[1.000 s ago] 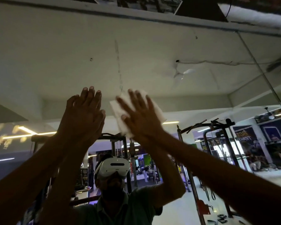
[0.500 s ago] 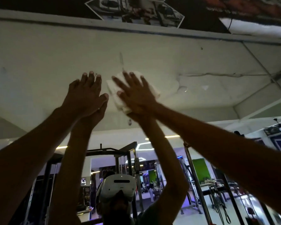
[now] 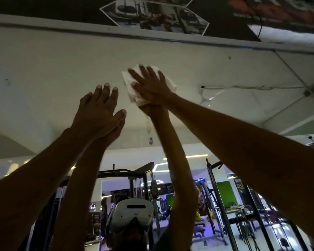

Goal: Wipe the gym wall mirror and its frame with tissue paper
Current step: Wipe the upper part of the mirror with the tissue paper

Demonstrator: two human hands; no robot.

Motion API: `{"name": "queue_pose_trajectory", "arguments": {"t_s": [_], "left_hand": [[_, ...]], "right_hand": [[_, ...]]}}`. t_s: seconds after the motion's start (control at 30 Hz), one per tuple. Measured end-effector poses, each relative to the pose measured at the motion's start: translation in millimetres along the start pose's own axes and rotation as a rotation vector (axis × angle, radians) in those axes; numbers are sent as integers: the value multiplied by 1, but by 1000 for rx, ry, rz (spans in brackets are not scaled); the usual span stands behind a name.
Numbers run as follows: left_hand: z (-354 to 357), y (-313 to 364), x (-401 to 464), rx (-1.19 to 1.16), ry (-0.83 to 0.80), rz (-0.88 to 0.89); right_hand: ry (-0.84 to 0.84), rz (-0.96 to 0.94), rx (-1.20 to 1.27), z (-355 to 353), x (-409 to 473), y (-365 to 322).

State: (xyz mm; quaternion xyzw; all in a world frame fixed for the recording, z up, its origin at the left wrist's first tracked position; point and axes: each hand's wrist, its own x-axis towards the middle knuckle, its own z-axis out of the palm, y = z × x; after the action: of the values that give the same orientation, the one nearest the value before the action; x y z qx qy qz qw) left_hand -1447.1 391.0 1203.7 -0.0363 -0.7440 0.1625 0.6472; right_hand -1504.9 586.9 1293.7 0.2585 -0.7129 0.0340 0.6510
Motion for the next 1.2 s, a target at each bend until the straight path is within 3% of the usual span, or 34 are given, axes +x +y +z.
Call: {"name": "queue_pose_trajectory", "arguments": {"t_s": [0.17,0.23,0.33,0.47,0.57,0.63,0.73,0.83,0.9,1.0,1.07,1.13,1.2], "left_hand": [[0,-3,1,37,-26,-11],[2,-2,1,44,-18,-17],[2,2,3,21,-32,-32],[-2,4,-1,1,-55,-31],[-5,7,-17,12,-84,-14],[-6,14,-35,10,-70,-15],[-5,30,-66,-24,-63,4],[4,59,-92,-29,-26,91],[5,83,-98,-118,4,42],[13,104,-98,-206,48,-41],[17,110,-103,-172,49,-27],[21,108,-112,-137,36,-1],[20,104,-122,-106,29,47]], "right_hand": [[134,541,35,-9,-13,108],[142,641,84,-6,-33,113],[148,497,47,6,-55,58],[118,63,35,32,-138,-28],[84,-81,54,39,-209,-28],[96,-7,23,31,-220,16],[127,412,-31,11,-207,104],[169,673,22,8,-199,109],[150,540,-11,22,-217,51],[46,73,-11,43,-301,-43],[-31,-78,46,41,-351,-48],[-21,-66,38,35,-360,-3],[34,109,-34,30,-346,59]]}}
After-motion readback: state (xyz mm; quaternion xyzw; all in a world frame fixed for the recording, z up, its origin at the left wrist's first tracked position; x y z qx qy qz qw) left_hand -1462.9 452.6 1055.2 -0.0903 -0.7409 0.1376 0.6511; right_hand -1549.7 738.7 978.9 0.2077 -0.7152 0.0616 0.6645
